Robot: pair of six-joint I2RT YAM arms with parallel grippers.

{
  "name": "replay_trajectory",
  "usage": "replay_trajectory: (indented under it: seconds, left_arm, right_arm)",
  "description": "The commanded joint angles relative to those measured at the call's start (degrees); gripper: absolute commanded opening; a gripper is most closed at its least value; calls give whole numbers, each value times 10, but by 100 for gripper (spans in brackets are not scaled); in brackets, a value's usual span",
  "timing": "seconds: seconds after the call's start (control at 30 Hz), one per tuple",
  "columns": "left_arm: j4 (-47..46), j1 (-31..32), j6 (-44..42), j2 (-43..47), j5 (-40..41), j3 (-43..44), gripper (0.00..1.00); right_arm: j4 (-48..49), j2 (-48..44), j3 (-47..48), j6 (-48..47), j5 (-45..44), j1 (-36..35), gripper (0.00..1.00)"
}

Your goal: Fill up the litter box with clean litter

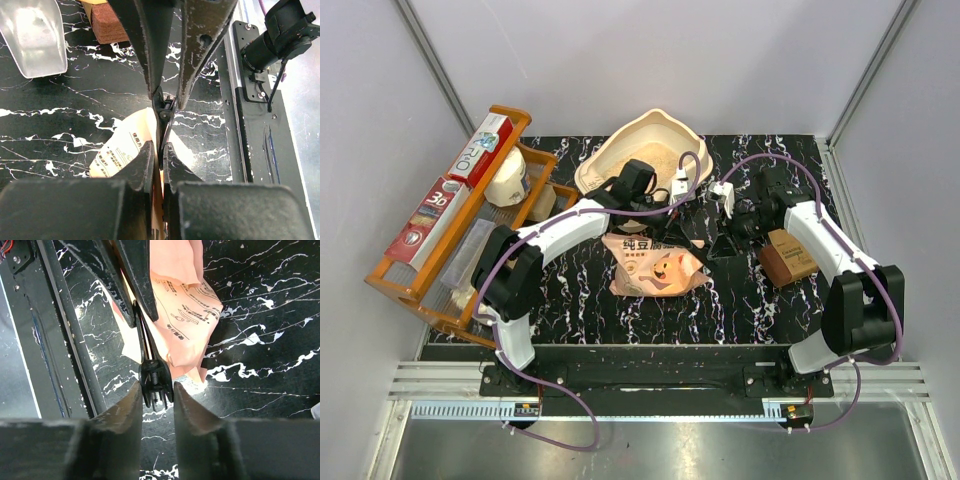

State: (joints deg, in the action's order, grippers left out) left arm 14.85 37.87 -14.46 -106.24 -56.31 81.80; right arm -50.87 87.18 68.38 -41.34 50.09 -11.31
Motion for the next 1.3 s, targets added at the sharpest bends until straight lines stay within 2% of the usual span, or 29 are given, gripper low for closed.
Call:
replay_trajectory:
  seconds: [0.0,0.07,0.13,0.33,0.5,0.73,1.0,1.13,1.17,1.27]
  left_arm:
    - [-63,7,7,27,2,-1,6]
    - [-66,6,11,27,6,-1,10]
    - [-67,7,14,27,11,-1,19]
    - [-68,4,23,29,14,-3,36]
    - [-65,-4,23,32,15,1,38]
    - [-57,-16,24,36,6,-2,37]
    - [-48,-21,22,45,-2,-18,33]
    - [-50,-20,20,43,-1,-23,25]
    - [-52,-21,21,42,-1,-23,20]
    - [-54,-20,22,40,0,-23,12]
  right_arm:
    - [2,5,22,6,32,-1,20]
    - [-5,8,25,-2,36,-1,9]
    - [-17,10,30,-9,37,0,0]
    - [-32,0,34,-24,31,1,0]
    - [-48,-17,37,-35,20,5,0]
    - [-59,-39,34,-47,-1,7,0]
    - [-113,-115,54,-169,-70,7,0]
    - [-128,-142,61,-219,-99,7,0]
    - [-132,-142,64,-233,-104,8,0]
    - [-149,-134,81,-260,-119,7,0]
